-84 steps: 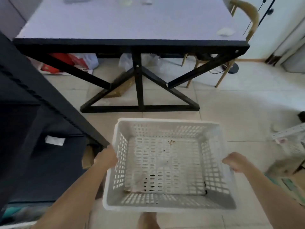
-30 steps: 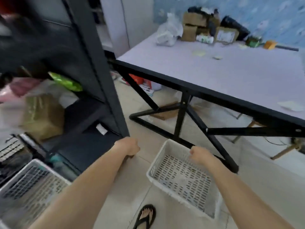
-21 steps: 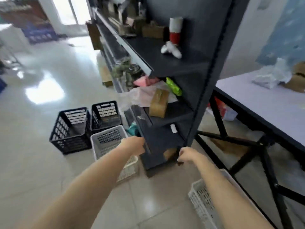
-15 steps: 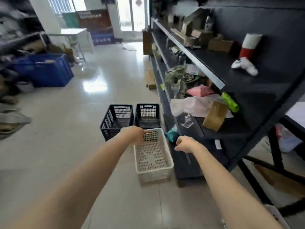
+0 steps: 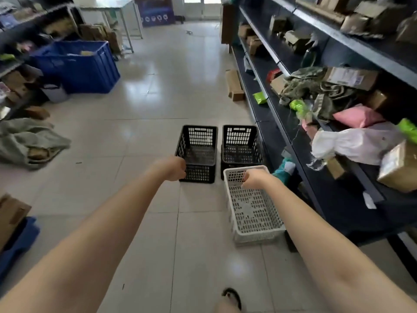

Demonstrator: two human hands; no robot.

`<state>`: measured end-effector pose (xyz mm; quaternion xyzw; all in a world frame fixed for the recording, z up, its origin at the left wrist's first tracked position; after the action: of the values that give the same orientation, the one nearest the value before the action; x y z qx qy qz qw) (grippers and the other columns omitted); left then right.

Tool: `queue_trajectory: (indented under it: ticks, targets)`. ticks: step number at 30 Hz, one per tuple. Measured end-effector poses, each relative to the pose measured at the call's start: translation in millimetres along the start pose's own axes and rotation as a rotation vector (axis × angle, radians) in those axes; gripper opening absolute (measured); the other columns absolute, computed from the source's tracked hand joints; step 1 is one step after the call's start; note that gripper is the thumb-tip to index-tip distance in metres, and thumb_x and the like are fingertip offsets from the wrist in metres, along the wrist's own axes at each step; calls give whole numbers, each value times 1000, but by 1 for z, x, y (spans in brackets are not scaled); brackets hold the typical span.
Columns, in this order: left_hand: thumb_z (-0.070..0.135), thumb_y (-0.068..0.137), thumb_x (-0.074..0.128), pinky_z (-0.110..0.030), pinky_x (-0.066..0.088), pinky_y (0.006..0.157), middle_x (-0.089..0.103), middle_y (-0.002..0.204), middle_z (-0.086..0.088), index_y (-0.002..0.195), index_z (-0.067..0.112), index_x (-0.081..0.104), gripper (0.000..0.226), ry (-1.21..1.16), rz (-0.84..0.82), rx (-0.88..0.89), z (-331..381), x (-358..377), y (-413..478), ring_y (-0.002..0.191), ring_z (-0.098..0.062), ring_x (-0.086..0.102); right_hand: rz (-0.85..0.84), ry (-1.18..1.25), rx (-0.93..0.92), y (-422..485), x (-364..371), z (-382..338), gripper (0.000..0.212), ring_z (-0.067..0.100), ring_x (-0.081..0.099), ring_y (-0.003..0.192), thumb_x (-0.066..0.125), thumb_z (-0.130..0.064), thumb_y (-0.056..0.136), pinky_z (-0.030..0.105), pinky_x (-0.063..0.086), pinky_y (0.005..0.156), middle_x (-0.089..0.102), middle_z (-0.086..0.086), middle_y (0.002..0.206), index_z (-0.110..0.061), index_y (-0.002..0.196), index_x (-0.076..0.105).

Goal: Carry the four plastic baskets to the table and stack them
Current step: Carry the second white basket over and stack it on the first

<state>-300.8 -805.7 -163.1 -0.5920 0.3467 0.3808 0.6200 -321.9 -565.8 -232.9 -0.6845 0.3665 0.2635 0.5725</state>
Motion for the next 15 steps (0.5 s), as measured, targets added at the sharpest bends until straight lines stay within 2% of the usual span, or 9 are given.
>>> queue_trajectory:
  ticks: [3, 5, 8, 12, 15]
  targets:
    - [22, 96, 49, -38, 47, 98, 61, 128, -15, 124, 4, 60, 36, -7, -50, 48, 0, -3, 62, 110, -30, 57, -31, 55, 76, 47, 0, 9, 42, 23, 56, 99, 57, -29, 86, 34, 48, 83, 59, 10, 124, -11, 124, 58]
    - [22, 95, 50, -39, 48, 100, 61, 128, -15, 123, 4, 61, 35, -2, -91, 84, 9, -5, 109, 115, -31, 58, -77, 99, 122, 81, 0, 20, 47, 25, 56, 103, 57, -29, 89, 34, 48, 84, 56, 10, 131, -8, 131, 54]
    - [23, 97, 47, -37, 48, 98, 62, 125, -14, 122, 3, 62, 35, 64, -146, 141, 26, -9, 177, 117, -32, 58, -82, 182, 201, 134, -5, 44, 42, 26, 58, 101, 57, -28, 89, 33, 46, 79, 59, 12, 125, -4, 123, 59]
    - [26, 93, 47, -43, 51, 95, 63, 117, -13, 118, 11, 61, 32, 189, -188, 236, 57, -19, 259, 107, -34, 59, -53, 290, 315, 177, -19, 81, 36, 24, 57, 99, 55, -29, 89, 33, 45, 83, 60, 11, 120, -5, 116, 61]
    - [29, 93, 46, -43, 53, 90, 62, 109, -8, 114, 15, 62, 29, 253, -209, 332, 93, -27, 310, 98, -32, 60, -35, 401, 426, 189, -29, 110, 29, 28, 59, 102, 59, -33, 86, 31, 44, 78, 60, 12, 112, -9, 102, 59]
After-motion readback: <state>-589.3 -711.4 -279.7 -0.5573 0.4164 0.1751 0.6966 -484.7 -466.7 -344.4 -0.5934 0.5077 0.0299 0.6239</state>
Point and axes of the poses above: each hand's wrist, its own y-axis towards the middle knuckle, its own x-axis out of the palm, z = x × y, the point moved 8 cm from there along y, towards the middle knuckle
